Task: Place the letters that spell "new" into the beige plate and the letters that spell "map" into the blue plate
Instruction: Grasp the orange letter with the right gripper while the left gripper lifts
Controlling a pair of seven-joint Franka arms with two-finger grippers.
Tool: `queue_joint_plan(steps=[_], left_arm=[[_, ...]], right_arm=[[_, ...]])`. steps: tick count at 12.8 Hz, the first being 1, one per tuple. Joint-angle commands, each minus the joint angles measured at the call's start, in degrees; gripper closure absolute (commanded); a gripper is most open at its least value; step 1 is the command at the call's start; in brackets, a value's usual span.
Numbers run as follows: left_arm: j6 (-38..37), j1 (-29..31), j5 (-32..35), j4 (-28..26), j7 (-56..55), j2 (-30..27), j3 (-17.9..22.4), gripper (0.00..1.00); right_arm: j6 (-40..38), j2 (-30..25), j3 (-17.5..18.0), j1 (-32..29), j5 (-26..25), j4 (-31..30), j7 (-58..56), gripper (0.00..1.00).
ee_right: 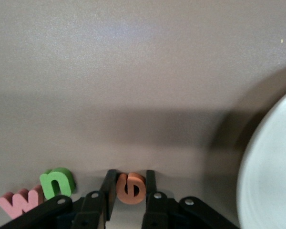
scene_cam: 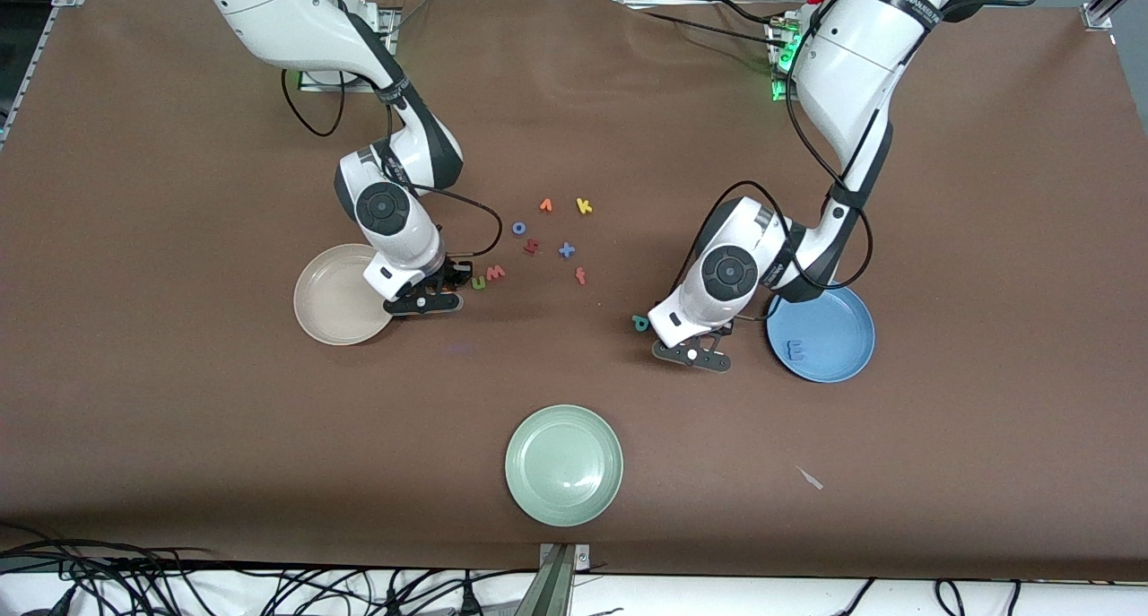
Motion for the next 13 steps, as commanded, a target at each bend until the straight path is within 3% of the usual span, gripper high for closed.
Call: queue_joint_plan(steps=[1,6,8,9,10,11,13], left_arm=[[-0.1,-0.3,-0.3,0.0,0.6,-0.3,0.6,0.87],[-3.9,0.8,-0.3,1.1,0.6,-3.5,1.1,0.89],[-4.2,3.2,-0.3,1.1,4.8,-4.8,1.1,0.89],[-5.1,5.0,-0.3,1.2,7.8,-5.6,1.0,0.89],[-6.6,6.2,-0.3,1.2,10.0,-6.7,1.1,0.89],[-8.1,7.1,-0.3,1.2,12.1,-7.6,1.2,0.89],[-10.5,10.5,-0.3,1.1,17.0,-9.0,1.3,0.89]], right_arm=[[-2.6,-3.6,-0.2,-0.4,-0.8,-1.4,-2.6,0.83],[-11.7,-8.9,-0.5,-7.3,-0.9,0.2,-16.5,0.83],[-12.7,-10.3,-0.7,-11.7,-3.5,-0.3,-24.4,0.82],[-12.7,-10.6,-1.0,-12.8,-4.0,-0.9,-25.6,0.72],[-12.7,-10.6,-1.6,-12.9,-4.0,-1.3,-25.3,0.48],[-12.6,-10.6,-1.6,-12.8,-4.0,-1.4,-24.7,0.35],[-12.6,-10.4,-0.6,-12.6,-3.9,-1.4,-18.8,0.33]])
